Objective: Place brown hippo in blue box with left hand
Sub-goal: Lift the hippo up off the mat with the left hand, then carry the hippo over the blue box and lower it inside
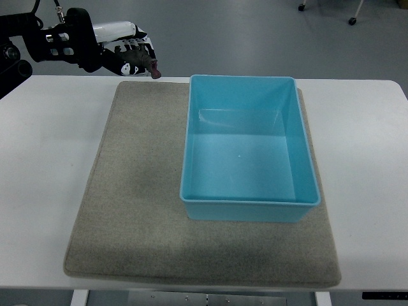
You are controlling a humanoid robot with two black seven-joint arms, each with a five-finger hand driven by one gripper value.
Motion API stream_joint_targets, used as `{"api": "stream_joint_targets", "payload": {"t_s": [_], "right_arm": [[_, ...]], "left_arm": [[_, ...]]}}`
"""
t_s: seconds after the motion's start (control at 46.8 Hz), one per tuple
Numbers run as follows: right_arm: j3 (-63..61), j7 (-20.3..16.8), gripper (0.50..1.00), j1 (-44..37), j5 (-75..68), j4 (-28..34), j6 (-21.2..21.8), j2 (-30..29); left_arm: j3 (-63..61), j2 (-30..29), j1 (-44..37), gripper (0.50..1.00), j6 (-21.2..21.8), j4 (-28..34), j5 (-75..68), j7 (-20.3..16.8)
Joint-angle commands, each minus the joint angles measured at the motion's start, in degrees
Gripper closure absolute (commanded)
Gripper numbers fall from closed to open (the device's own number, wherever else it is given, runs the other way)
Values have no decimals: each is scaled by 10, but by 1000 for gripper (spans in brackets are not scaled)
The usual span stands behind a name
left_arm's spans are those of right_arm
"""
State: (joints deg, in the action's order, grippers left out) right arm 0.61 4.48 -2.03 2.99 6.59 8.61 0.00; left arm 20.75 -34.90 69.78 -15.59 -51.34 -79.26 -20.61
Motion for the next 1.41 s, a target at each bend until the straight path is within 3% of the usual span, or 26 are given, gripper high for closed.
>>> {"api": "stream_joint_targets", "payload": {"t_s": [0.0,0.192,0.406,0.919,1.389], "right_arm": [[0,0,564,0,0,0,0,0],[0,0,564,0,0,0,0,0],[0,0,564,0,0,0,0,0],[0,0,564,0,0,0,0,0],[0,0,564,0,0,0,0,0]], "left_arm": [[-1,3,9,1000,-1,-30,0,2],[-2,20,19,1000,-14,-97,-1,14],[-8,68,18,1000,-39,-123,-8,17],[-70,140,10,1000,-55,-123,-26,25],[-87,157,-12,1000,-55,-118,-55,25]]}}
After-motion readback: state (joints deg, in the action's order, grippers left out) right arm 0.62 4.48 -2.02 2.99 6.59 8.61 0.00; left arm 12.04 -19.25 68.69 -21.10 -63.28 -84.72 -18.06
